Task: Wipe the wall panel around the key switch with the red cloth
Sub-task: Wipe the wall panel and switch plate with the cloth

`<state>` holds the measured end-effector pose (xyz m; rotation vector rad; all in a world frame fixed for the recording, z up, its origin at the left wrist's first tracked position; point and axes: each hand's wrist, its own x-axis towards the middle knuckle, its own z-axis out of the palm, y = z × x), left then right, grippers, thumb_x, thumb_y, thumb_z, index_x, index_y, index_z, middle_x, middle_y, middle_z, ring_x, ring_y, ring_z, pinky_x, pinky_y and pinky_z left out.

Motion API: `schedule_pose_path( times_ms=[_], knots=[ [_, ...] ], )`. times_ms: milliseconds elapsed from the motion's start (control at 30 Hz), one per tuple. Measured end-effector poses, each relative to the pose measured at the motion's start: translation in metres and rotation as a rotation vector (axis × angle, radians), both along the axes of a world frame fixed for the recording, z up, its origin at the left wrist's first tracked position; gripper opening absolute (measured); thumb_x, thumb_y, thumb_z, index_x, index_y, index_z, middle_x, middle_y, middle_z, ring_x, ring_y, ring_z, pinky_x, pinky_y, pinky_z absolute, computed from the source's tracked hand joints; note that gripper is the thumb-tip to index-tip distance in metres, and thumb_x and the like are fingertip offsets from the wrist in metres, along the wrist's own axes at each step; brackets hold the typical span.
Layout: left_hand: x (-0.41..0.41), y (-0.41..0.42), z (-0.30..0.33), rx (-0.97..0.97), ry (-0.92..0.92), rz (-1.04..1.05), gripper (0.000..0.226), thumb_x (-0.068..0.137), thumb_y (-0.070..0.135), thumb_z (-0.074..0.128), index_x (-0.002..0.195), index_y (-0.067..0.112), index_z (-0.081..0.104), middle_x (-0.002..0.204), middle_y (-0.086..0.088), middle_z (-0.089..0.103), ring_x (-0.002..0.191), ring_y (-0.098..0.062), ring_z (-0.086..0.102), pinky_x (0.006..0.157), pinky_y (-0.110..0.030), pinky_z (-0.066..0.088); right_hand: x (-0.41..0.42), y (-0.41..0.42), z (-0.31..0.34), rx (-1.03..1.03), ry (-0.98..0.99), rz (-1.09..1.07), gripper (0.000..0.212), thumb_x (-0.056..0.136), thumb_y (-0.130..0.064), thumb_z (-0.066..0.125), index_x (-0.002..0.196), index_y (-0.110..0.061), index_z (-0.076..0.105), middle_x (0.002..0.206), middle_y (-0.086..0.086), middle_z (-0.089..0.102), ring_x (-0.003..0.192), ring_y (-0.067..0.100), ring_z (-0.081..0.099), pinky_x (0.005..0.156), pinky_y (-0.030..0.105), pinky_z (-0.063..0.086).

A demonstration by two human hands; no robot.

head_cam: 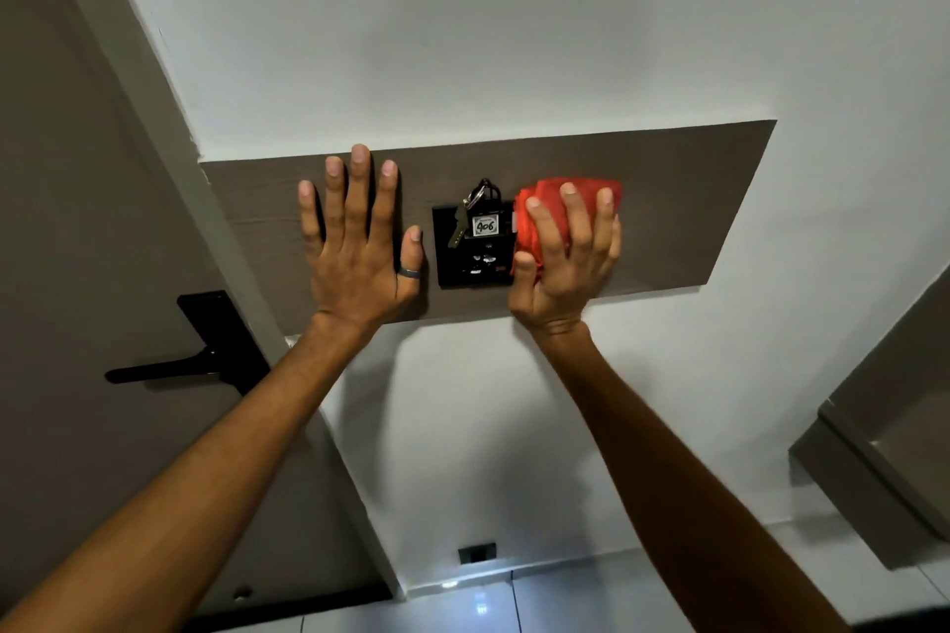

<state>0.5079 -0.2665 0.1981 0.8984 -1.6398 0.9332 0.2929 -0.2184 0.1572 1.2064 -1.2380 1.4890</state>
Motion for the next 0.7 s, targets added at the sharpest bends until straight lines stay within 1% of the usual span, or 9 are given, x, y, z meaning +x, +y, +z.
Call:
schedule_pose_path(
  times_ms=[67,133,200,300,400,500,567,633,700],
  knots=[
    [0.001,-0.001,0.0,-0.007,0.0,-0.009,0.067,0.103,0.04,0.042,0.16,0.011,0.022,0.16,-0.021,0.032,0.157,-0.026,0.003,0.128,-0.05,0.003,-0.001,0.002,-0.009,0.021,0.133,0.059,0.05,0.111,-0.049,0.028,0.147,-0.027,0.054,0.155,0.007,0.049,0.163,0.027,0.022,0.13,0.052,0.026],
    [0.0,-0.001,-0.001,-0.01,0.001,0.003,0.067,0.103,0.04,0.042,0.16,0.011,0.023,0.16,-0.021,0.032,0.157,-0.026,0.003,0.128,-0.05,0.003,-0.022,0.005,-0.006,0.022,0.272,0.046,0.049,0.111,-0.046,0.031,0.146,-0.022,0.055,0.151,0.012,0.051,0.163,0.029,0.02,0.132,0.055,0.024],
    [-0.001,0.0,0.0,-0.011,0.007,0.006,0.066,0.103,0.04,0.042,0.16,0.01,0.025,0.16,-0.022,0.033,0.157,-0.026,0.003,0.128,-0.05,0.004,-0.029,0.004,0.002,0.036,0.259,0.01,0.049,0.11,-0.044,0.037,0.148,-0.019,0.055,0.152,0.013,0.051,0.163,0.029,0.02,0.134,0.055,0.017],
    [-0.001,0.001,0.001,-0.021,-0.004,-0.006,0.067,0.103,0.04,0.042,0.159,0.009,0.026,0.159,-0.022,0.033,0.157,-0.026,0.002,0.128,-0.051,0.004,-0.02,0.001,0.006,0.042,0.235,-0.016,0.054,0.106,-0.039,0.046,0.156,-0.017,0.049,0.162,0.008,0.046,0.162,0.033,0.022,0.135,0.053,0.009],
    [0.0,0.0,-0.002,-0.018,-0.015,0.001,0.068,0.102,0.041,0.042,0.16,0.009,0.023,0.16,-0.022,0.03,0.157,-0.026,0.003,0.128,-0.051,0.004,-0.027,0.0,0.003,0.003,0.316,0.006,0.055,0.107,-0.034,0.044,0.157,-0.011,0.044,0.166,0.007,0.039,0.16,0.035,0.026,0.135,0.051,0.016],
    [0.0,-0.002,-0.003,-0.021,-0.016,0.007,0.069,0.102,0.041,0.043,0.16,0.009,0.023,0.16,-0.022,0.031,0.157,-0.027,0.004,0.128,-0.052,0.005,-0.028,-0.004,0.0,-0.039,0.34,-0.013,0.053,0.11,-0.032,0.038,0.156,-0.006,0.044,0.157,0.013,0.051,0.159,0.035,0.031,0.134,0.05,0.023],
    [0.0,0.0,-0.002,-0.027,-0.022,0.014,0.068,0.101,0.04,0.043,0.159,0.008,0.026,0.159,-0.023,0.032,0.157,-0.027,0.004,0.128,-0.051,0.005,-0.024,-0.004,-0.002,-0.06,0.312,-0.007,0.051,0.111,-0.032,0.035,0.15,-0.003,0.051,0.147,0.018,0.057,0.157,0.035,0.036,0.133,0.05,0.025],
    [0.0,0.002,-0.002,-0.028,-0.017,0.019,0.067,0.101,0.04,0.044,0.158,0.006,0.028,0.159,-0.023,0.034,0.157,-0.027,0.004,0.127,-0.051,0.005,-0.021,-0.001,0.001,-0.069,0.288,0.005,0.048,0.11,-0.031,0.036,0.142,-0.002,0.058,0.142,0.018,0.06,0.147,0.04,0.047,0.133,0.049,0.027],
    [0.0,0.003,-0.002,-0.031,-0.015,0.028,0.067,0.101,0.039,0.044,0.158,0.006,0.029,0.158,-0.024,0.035,0.157,-0.027,0.004,0.127,-0.052,0.005,-0.017,-0.002,0.013,-0.08,0.305,-0.008,0.046,0.107,-0.031,0.042,0.141,-0.007,0.06,0.144,0.016,0.063,0.142,0.041,0.052,0.131,0.051,0.029]
  ],
)
